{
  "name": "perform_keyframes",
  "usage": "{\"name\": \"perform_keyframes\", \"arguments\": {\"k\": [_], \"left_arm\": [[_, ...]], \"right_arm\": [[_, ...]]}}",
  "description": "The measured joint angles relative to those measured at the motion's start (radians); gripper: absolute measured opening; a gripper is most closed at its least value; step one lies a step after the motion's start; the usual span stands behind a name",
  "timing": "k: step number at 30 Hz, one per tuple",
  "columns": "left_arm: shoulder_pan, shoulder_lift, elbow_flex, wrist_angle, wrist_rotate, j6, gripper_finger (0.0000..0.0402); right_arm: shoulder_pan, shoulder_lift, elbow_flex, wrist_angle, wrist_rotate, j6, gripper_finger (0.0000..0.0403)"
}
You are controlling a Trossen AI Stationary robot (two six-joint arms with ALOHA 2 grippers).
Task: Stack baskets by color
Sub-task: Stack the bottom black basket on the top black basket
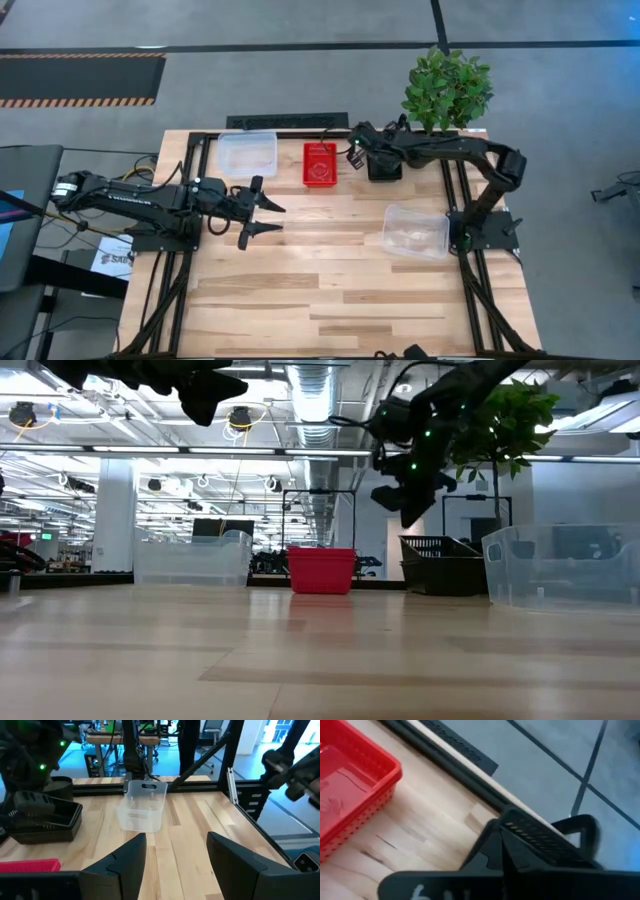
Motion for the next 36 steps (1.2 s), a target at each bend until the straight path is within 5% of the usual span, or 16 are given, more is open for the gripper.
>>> {"name": "perform_keyframes", "arguments": {"k": [11, 36], "left_arm": [[0.001, 0.001, 0.000, -0.006, 0.000, 0.005, 0.0196], [0.001, 0.001, 0.000, -0.026, 0.022, -0.026, 0.0196]], "right_arm": [[0.026, -0.038, -0.001, -0.292, -0.038, 0.155, 0.0006], [0.029, -0.035, -0.003, -0.112, -0.140, 0.214, 0.0177]]}}
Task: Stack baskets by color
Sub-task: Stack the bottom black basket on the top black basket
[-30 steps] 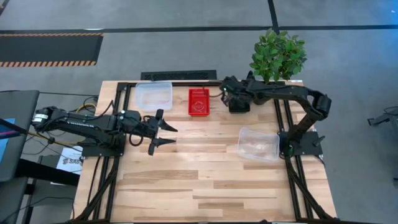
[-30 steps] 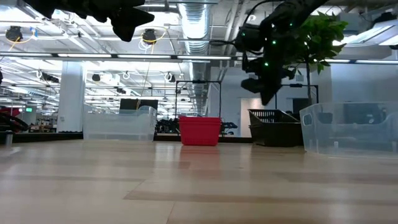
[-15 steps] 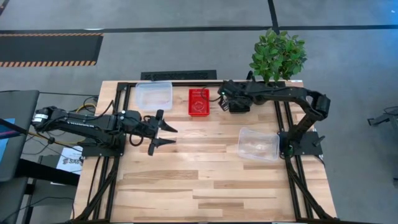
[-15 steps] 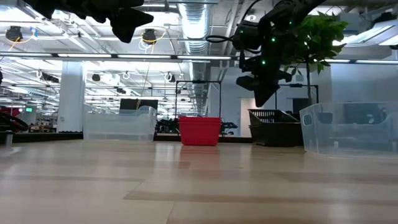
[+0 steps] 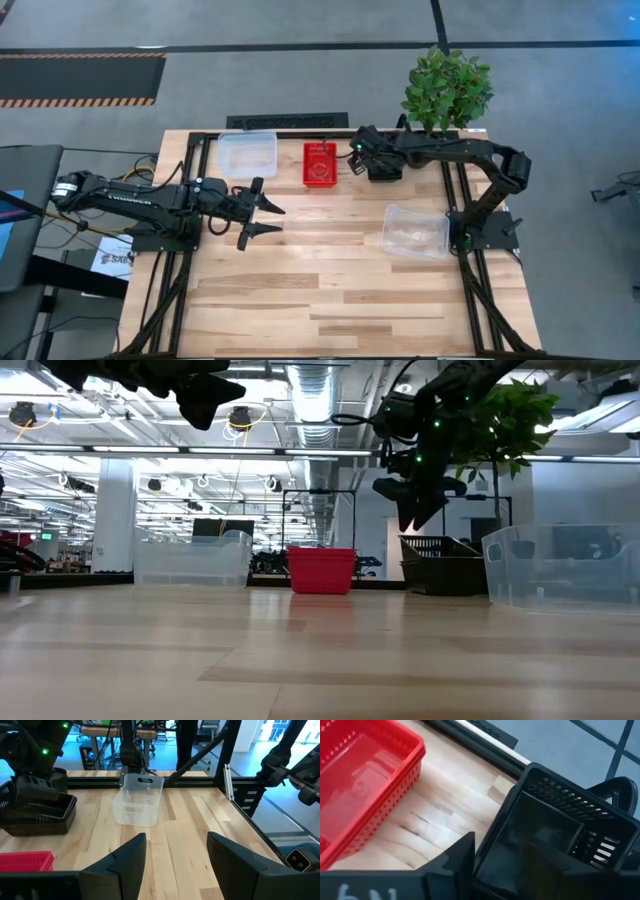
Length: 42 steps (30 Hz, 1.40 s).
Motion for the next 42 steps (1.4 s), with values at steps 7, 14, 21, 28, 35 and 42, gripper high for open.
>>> {"name": "perform_keyframes", "arguments": {"k": [7, 14, 21, 28, 35, 42], "left_arm": [[0.000, 0.000, 0.000, -0.007, 0.004, -0.009, 0.0196], [0.000, 0.000, 0.000, -0.010, 0.005, -0.009, 0.0196], [0.000, 0.000, 0.000, -0.010, 0.006, -0.009, 0.0196], [-0.002, 0.000, 0.000, -0.014, 0.036, -0.025, 0.0196], [-0.002, 0.000, 0.000, -0.029, 0.037, -0.016, 0.0196], [-0.002, 0.000, 0.000, -0.029, 0.030, -0.013, 0.0196]], "right_arm": [[-0.019, 0.000, -0.064, 0.096, 0.003, 0.049, 0.0190], [-0.030, 0.000, -0.128, 0.206, 0.001, 0.049, 0.0170], [-0.036, 0.055, -0.132, 0.264, 0.004, 0.048, 0.0148], [-0.036, 0.124, -0.135, 0.276, 0.053, 0.048, 0.0098], [-0.026, 0.087, -0.135, 0.283, 0.056, 0.039, 0.0057], [-0.027, 0.044, -0.133, 0.276, 0.056, 0.029, 0.0040]]}}
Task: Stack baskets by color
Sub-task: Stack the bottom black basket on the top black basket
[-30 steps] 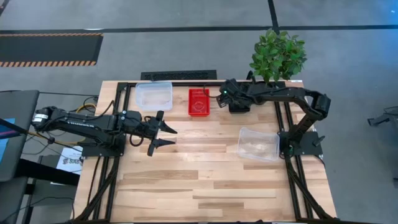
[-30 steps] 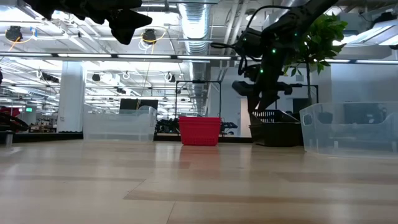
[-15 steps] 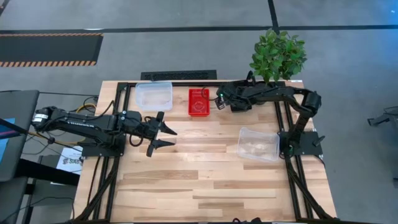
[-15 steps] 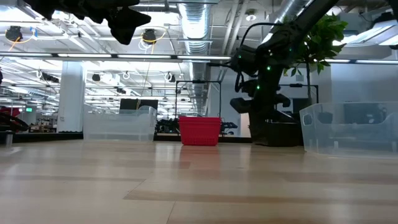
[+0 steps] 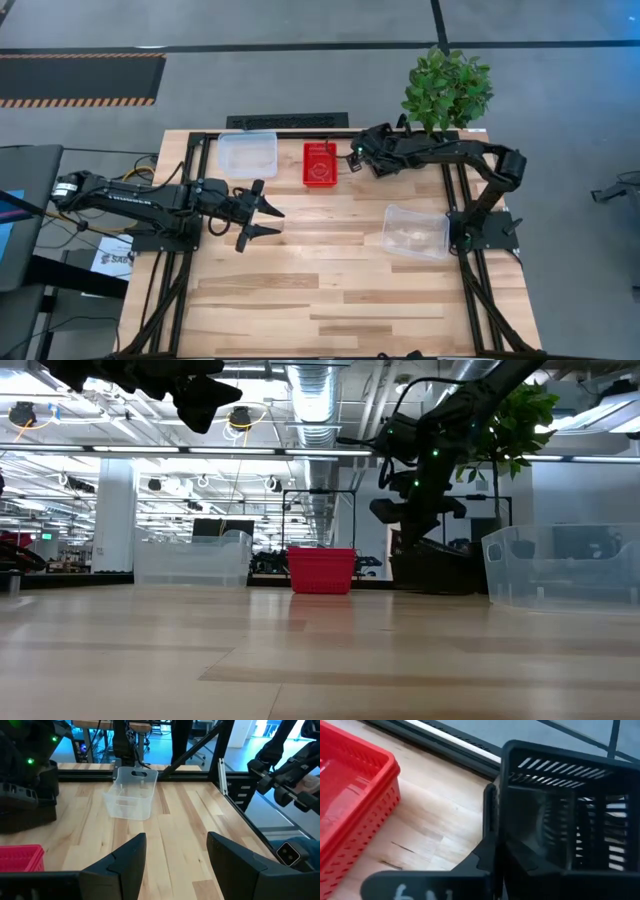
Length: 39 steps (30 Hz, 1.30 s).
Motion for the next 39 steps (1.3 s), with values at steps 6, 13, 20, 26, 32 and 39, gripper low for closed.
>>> {"name": "perform_keyframes", "arguments": {"k": [6, 13, 20, 26, 32, 39], "left_arm": [[0.000, 0.000, 0.000, -0.001, 0.000, -0.001, 0.0196], [0.000, 0.000, 0.000, -0.003, -0.001, -0.002, 0.0196], [0.000, 0.000, 0.000, -0.004, 0.000, -0.012, 0.0196], [0.000, 0.000, 0.000, -0.006, 0.000, -0.012, 0.0196], [0.000, 0.000, 0.000, -0.005, 0.001, 0.005, 0.0196], [0.000, 0.000, 0.000, -0.005, 0.006, 0.020, 0.0196]], "right_arm": [[-0.002, 0.000, 0.000, -0.005, -0.005, -0.015, 0.0010], [0.007, 0.000, 0.064, -0.086, -0.009, -0.034, 0.0007], [0.014, 0.000, 0.148, -0.185, -0.006, -0.063, 0.0005], [0.013, 0.002, 0.184, -0.285, -0.014, -0.078, 0.0004], [0.018, 0.041, 0.184, -0.302, -0.030, -0.078, 0.0004], [0.015, 0.114, 0.184, -0.337, -0.051, -0.052, 0.0004]]}}
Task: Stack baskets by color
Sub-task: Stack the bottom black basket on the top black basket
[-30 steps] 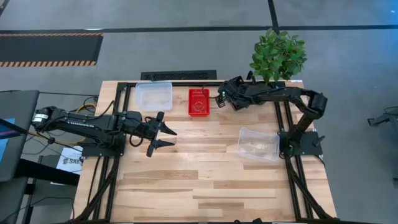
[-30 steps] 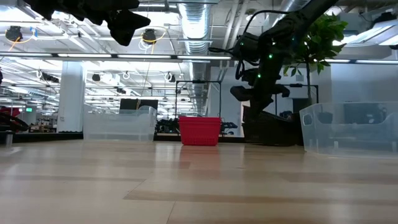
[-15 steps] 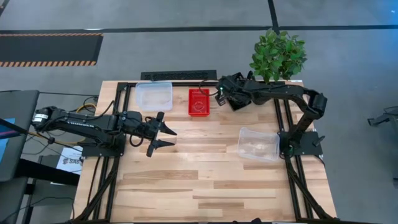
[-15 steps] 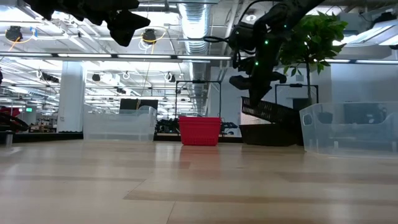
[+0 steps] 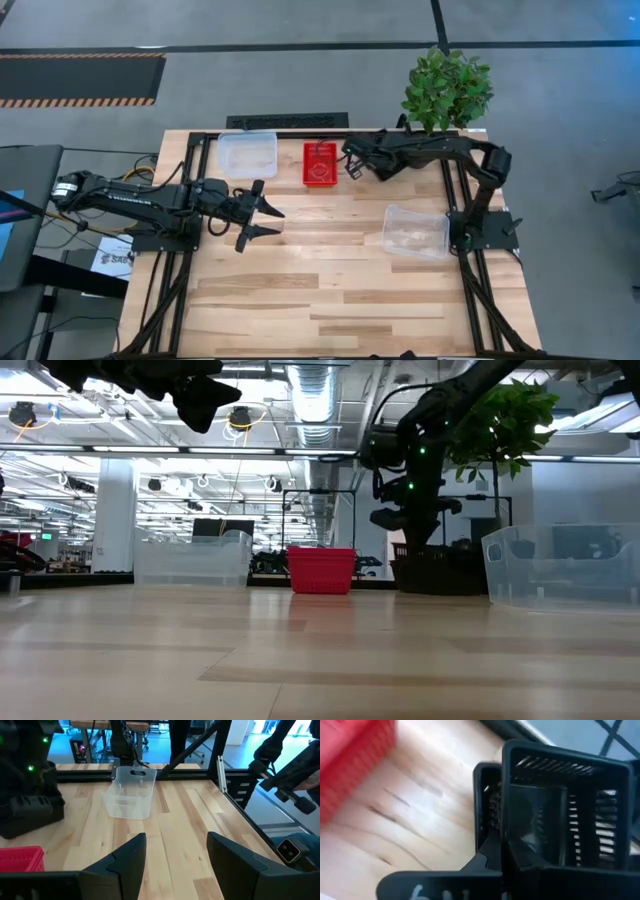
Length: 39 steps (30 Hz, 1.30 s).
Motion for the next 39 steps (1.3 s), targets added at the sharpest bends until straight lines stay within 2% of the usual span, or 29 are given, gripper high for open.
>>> {"name": "perform_keyframes", "arguments": {"k": [6, 17, 23, 27, 32, 39], "left_arm": [[0.000, 0.000, -0.002, -0.007, 0.001, 0.013, 0.0196], [0.000, 0.000, -0.003, -0.023, 0.001, 0.028, 0.0196], [0.000, 0.000, -0.003, -0.036, 0.004, 0.024, 0.0196], [0.000, 0.000, -0.003, -0.051, 0.021, 0.018, 0.0196], [0.000, 0.000, -0.004, -0.060, 0.021, 0.020, 0.0196], [0.000, 0.000, -0.004, -0.067, 0.026, 0.028, 0.0196]], "right_arm": [[-0.003, 0.049, 0.021, -0.011, -0.029, 0.002, 0.0024], [-0.014, 0.053, 0.145, -0.085, -0.064, 0.060, 0.0134], [-0.031, 0.052, 0.214, -0.096, -0.051, 0.031, 0.0182], [-0.007, 0.050, 0.220, -0.127, -0.053, 0.011, 0.0189], [0.030, 0.053, 0.176, -0.131, -0.057, 0.007, 0.0174], [0.023, 0.055, 0.094, -0.120, -0.072, 0.002, 0.0163]]}}
